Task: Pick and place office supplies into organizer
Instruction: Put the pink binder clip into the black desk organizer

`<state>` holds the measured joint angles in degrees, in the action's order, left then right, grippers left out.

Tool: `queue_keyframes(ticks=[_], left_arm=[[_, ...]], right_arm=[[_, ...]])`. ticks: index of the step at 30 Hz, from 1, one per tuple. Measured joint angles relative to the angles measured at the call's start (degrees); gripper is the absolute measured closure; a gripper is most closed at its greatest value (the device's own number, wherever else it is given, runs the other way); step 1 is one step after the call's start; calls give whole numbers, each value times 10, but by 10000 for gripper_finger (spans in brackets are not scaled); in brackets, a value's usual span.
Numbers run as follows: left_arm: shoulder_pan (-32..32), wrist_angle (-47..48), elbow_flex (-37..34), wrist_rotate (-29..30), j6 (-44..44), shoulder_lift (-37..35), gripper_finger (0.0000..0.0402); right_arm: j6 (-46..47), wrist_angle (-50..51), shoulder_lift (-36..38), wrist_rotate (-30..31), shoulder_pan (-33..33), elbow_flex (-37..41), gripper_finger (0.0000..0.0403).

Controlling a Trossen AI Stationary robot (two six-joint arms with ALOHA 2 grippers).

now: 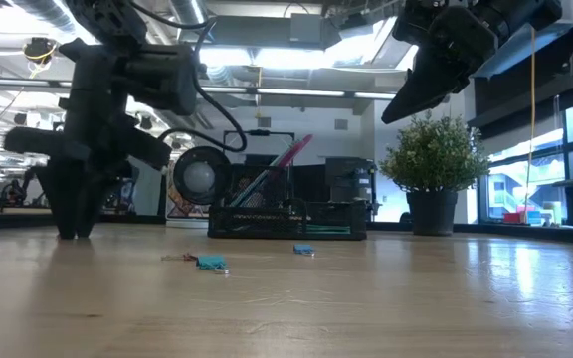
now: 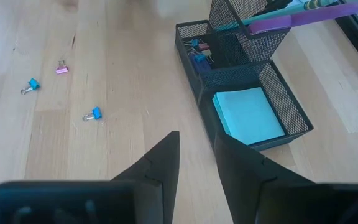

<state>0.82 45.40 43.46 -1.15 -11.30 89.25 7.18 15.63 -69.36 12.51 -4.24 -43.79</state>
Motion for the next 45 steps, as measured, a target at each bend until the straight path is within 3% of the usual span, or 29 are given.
queue_keyframes(ticks=[7, 14, 26, 40, 45], left_arm=[[0, 4, 0, 0, 163, 0, 258], [0, 4, 0, 0, 216, 0, 258], [2, 1, 0, -2, -11, 0, 258], [-9, 14, 0, 14, -353, 0, 258], [-8, 14, 0, 40, -342, 0, 258]], right_arm=[[0, 0, 0, 0, 0, 0, 296], [0, 0, 0, 0, 0, 0, 296], [-2, 0, 0, 0, 0, 0, 296], [-13, 0, 0, 0, 0, 0, 296], [-15, 0, 0, 0, 0, 0, 296]])
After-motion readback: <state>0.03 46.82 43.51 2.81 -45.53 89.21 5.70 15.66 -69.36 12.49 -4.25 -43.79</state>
